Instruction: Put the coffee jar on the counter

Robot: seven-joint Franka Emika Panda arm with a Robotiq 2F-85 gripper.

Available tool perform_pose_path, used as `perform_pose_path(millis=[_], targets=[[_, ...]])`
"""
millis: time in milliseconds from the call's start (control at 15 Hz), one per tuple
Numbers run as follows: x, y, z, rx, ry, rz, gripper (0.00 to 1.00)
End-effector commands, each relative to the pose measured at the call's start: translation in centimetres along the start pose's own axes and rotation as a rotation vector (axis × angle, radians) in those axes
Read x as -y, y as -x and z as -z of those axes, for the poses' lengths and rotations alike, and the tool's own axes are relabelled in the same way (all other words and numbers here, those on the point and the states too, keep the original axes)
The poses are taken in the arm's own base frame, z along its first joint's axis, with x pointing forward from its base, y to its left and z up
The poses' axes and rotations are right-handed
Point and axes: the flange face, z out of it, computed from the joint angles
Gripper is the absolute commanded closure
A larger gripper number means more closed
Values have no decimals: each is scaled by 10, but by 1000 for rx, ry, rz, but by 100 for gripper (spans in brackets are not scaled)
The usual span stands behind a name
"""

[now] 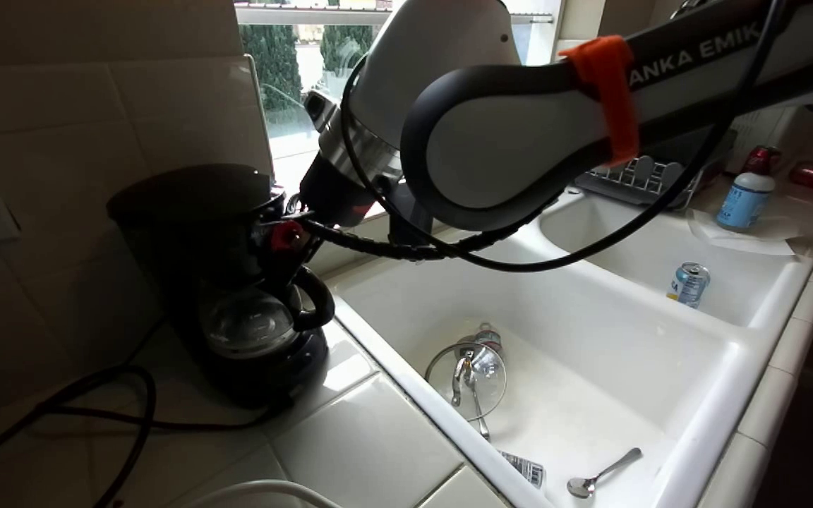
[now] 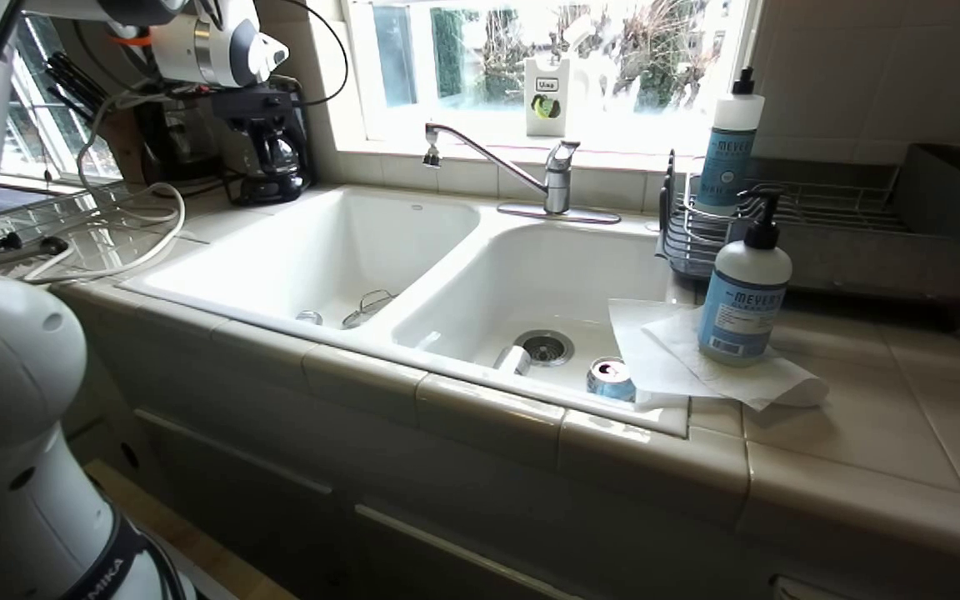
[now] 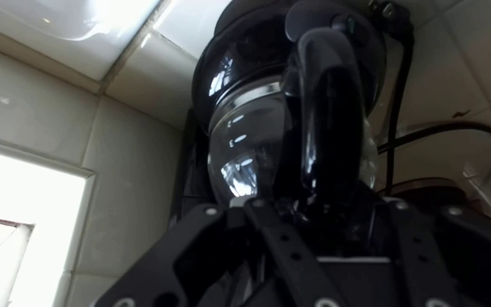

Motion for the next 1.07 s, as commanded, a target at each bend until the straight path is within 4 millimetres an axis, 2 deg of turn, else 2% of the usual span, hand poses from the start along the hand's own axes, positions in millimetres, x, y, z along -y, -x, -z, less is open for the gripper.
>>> perform_pose_path(millis=[0,67,133,400,467,733,867,1000], targets=[[4,14,5,55,-21,9,47],[4,16,6,64,-21,10,47],[4,17,6,73,-21,11,63],[5,16,8,72,-4,30,96],[5,16,9,74,-2,34,93],[9,19,15,84,4,34,96],[16,23,20,101,-2,35,100],[23,25,27,115,-11,43,98]])
